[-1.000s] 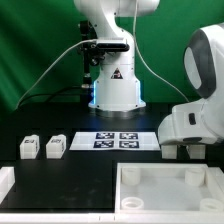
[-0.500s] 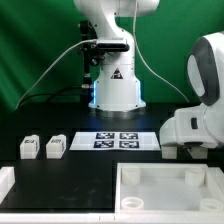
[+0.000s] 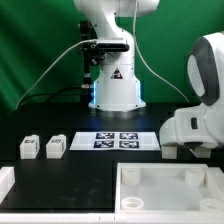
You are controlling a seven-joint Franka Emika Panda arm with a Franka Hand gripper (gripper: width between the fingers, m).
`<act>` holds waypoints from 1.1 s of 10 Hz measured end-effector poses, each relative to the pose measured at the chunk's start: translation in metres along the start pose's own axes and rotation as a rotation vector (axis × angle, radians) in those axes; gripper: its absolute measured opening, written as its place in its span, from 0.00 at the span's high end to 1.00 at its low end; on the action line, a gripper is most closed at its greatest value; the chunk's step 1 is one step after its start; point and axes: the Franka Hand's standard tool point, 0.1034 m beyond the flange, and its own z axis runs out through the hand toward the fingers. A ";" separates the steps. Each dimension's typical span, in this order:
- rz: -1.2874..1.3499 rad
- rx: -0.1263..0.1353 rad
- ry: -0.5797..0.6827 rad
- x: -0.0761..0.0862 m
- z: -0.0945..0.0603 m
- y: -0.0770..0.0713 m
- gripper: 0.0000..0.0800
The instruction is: Assemble one leg
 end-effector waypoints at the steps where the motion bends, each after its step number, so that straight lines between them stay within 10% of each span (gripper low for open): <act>1: 0.000 0.000 0.000 0.000 0.000 0.000 0.64; 5: 0.000 0.001 0.004 0.000 -0.002 0.001 0.64; 11: -0.075 0.060 0.347 -0.024 -0.140 0.055 0.64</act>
Offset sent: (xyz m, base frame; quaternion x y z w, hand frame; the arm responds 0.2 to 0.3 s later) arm 0.0000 0.0000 0.0000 0.0000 0.0000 0.0000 1.0000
